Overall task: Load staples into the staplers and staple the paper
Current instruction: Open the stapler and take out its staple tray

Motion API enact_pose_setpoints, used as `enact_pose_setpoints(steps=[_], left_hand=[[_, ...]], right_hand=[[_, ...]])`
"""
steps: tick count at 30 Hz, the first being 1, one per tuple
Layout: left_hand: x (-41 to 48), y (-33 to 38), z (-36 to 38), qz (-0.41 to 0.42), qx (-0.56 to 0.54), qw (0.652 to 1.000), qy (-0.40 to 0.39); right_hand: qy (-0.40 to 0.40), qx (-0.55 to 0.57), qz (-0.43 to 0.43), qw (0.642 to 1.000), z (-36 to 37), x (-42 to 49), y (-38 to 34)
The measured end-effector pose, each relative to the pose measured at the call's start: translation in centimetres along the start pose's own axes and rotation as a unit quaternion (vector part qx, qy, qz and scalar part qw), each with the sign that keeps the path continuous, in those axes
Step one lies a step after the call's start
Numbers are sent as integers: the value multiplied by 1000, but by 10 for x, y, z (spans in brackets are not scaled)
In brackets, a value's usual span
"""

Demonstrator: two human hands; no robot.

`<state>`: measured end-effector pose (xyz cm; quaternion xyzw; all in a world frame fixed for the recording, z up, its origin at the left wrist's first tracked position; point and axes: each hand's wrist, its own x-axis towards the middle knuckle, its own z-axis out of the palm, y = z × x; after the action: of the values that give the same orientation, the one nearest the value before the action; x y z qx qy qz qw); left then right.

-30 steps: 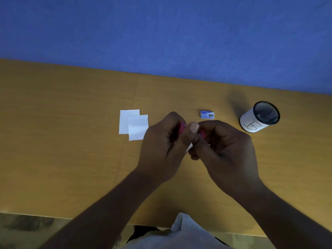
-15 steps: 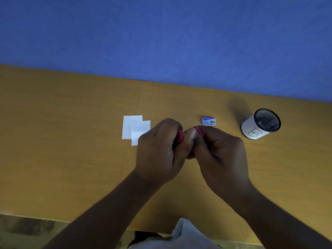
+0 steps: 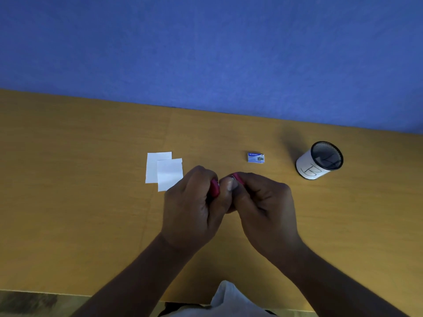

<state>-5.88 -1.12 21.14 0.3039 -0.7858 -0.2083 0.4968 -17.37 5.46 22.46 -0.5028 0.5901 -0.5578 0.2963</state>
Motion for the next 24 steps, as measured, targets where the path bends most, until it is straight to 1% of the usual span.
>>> enact_pose_setpoints(steps=[2,3,5,6,7,8,10,12,14,16,17,19,20,21,22,24], left_hand=[[-2,0,-3,-12,8,1000,3],[-2,-1,-7,-28,6,999,21],[2,-5,-15,-64,-7,995,75],[4,-7,-18,-78,-8,992,94],[6,-8,-19,-92,-9,990,103],[7,-8,-19,-109,-18,989,103],[8,-7,-18,-161,-75,979,104],[8,-7,-18,-212,-151,959,113],[7,-9,-22,-244,-216,939,106],[6,-16,-28,-287,-278,914,70],[5,-21,-32,-322,-317,891,38],[5,-34,-43,-405,-395,822,-62],[5,-41,-49,-433,-423,787,-123],[6,-46,-54,-447,-436,760,-178],[7,-50,-59,-452,-434,746,-224],[11,-51,-62,-456,-409,732,-298]], right_hand=[[10,10,30,999,1,-1,2],[35,36,68,996,-2,-1,3],[110,118,160,974,-12,4,6],[133,149,190,961,-18,7,7],[138,168,208,953,-23,9,7],[130,182,218,950,-25,10,6],[118,208,231,943,-25,12,5],[123,226,241,936,-23,14,3],[128,242,244,930,-24,14,2],[131,260,248,924,-27,14,0],[131,272,251,920,-29,14,-1],[128,292,257,912,-32,13,-3],[124,297,258,911,-33,13,-3],[118,297,260,911,-34,13,-4],[109,293,262,913,-34,13,-5],[90,283,269,916,-32,12,-6]])
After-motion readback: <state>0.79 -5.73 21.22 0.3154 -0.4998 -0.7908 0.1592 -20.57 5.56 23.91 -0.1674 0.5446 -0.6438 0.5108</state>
